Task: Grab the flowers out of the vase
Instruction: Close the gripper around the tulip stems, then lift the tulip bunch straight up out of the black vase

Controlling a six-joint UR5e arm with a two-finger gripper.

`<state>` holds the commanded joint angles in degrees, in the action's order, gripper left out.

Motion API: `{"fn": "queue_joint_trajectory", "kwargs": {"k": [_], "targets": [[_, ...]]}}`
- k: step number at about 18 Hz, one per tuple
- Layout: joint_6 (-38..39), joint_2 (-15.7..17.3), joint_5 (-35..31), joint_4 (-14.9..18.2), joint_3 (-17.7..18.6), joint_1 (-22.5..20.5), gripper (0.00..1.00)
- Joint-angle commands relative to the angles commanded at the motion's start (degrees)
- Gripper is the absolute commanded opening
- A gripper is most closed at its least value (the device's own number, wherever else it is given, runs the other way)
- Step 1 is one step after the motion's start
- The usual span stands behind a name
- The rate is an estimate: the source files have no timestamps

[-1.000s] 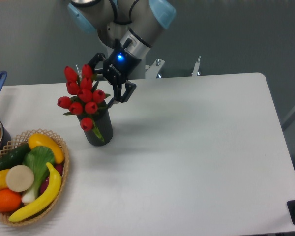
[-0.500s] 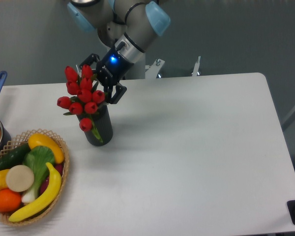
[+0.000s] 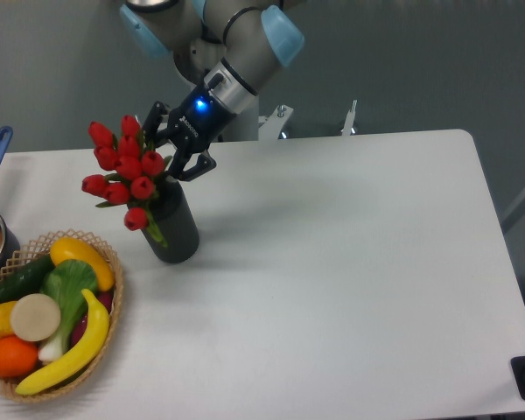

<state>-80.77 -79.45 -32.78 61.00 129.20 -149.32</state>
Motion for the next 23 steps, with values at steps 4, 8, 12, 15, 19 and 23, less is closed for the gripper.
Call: {"fn": "queue_joint_trajectory", "kwargs": {"k": [4,8,12,15,19,23], "targets": [[0.17,0.18,-0.09,0.0,-0.09,-0.35,0.0],[0.61,0.61,0.17,0.17,-0.44,-0.7,0.0],[2.54,1.5,0.18,0.96,-2.01,-1.14,0.0],[7.2,1.58,0.44,0.79,-3.95,-1.14,0.0],[12.99,1.93,1.14,0.97,-7.03,-1.14,0.0],[17.74,2.55,2.02,0.97,-9.23,-1.23,0.0]]}}
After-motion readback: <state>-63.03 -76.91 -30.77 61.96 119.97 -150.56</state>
